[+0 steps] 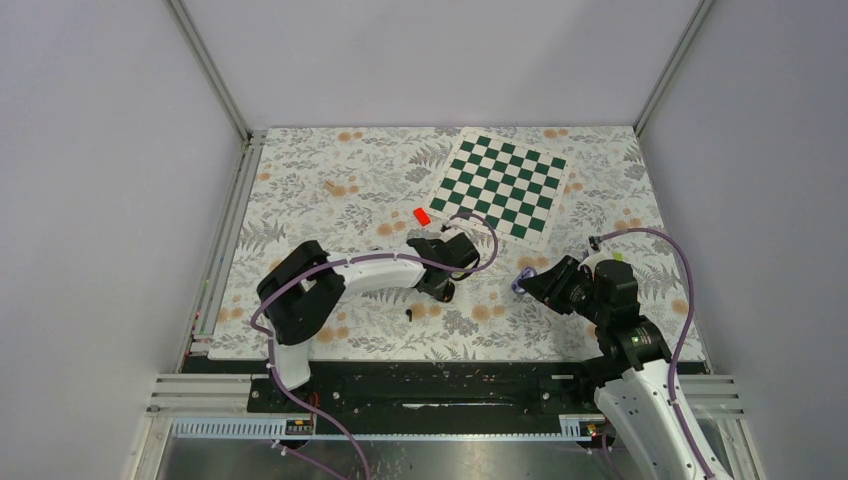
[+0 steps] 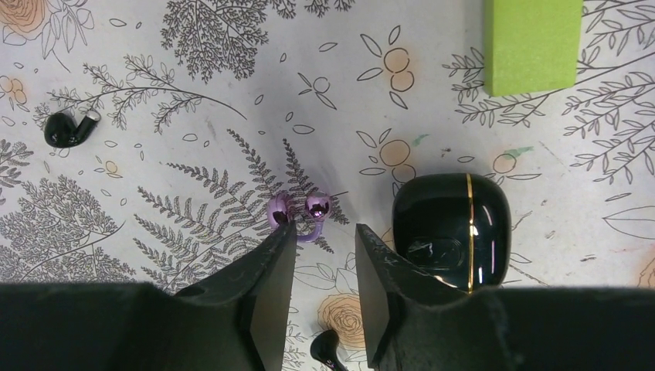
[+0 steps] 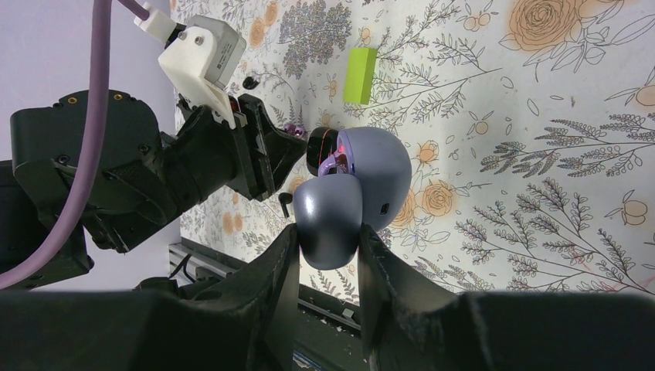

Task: Insert the wireless bluetooth earbuds into the charging case
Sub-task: Adjust the earbud at the center of the board.

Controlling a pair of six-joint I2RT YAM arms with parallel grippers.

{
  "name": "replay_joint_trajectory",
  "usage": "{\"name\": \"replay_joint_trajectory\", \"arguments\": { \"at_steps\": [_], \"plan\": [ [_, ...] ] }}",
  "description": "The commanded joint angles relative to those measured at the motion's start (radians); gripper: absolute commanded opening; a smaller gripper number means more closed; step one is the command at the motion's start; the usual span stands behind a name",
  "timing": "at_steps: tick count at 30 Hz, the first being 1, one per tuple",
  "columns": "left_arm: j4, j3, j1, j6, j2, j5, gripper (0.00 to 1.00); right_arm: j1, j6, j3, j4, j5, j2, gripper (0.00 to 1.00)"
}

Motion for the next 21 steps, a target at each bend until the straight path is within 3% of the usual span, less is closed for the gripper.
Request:
{"name": "replay_joint_trajectory", "arguments": {
  "at_steps": [1,21],
  "plan": [
    [-0.012,0.028,0.006,-0.039,0.007,-0.046,0.36,-0.003,0.006,0.005,0.037,-0.016,0.002,0.0],
    [0.038,-0.014,0.069,-0.08,-0.061,0.067,0.33,-0.003,0.002,0.011,0.04,-0.016,0.011,0.0]
  ]
}}
